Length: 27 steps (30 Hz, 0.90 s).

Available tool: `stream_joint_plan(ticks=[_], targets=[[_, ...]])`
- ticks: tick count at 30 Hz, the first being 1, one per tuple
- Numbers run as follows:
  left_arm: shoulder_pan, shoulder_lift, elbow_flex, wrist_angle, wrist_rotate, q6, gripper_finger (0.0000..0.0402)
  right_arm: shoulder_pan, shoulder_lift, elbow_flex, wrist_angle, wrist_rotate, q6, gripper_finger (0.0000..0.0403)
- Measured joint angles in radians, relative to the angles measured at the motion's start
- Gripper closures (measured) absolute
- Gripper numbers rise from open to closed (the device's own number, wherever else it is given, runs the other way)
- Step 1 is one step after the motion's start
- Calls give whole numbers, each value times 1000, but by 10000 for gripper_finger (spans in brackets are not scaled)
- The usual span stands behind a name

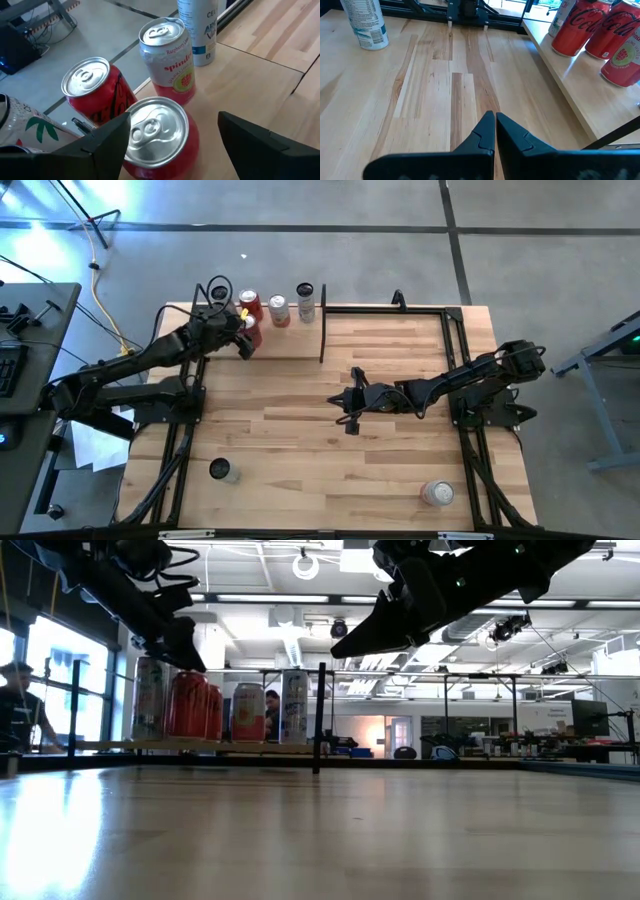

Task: Place canned beverage on shelf
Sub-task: Put the red-black soda can on the shelf aligned with the other red-black soda can

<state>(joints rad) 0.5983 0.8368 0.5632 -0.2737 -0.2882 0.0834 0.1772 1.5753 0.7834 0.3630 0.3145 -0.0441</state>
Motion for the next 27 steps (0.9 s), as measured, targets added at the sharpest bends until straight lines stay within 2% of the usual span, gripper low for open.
stream_joint_plan(ticks=[6, 11, 18, 22, 24, 27], targets=[[0, 0, 1, 46, 2, 1, 106, 0, 0, 0, 0, 0, 0, 403], [-15, -4, 52, 34, 20, 3, 105, 0, 0, 0, 0, 0, 0, 403], [-104, -37, 109, 35, 242, -37, 105, 0, 0, 0, 0, 0, -6, 403], [-188, -44, 106, 32, 340, -152, 105, 0, 0, 0, 0, 0, -7, 403], [-242, -41, 105, 1, 292, -167, 107, 0, 0, 0, 0, 0, -8, 403], [-327, -14, 105, -72, 66, -230, 123, 0, 0, 0, 0, 0, -8, 403]])
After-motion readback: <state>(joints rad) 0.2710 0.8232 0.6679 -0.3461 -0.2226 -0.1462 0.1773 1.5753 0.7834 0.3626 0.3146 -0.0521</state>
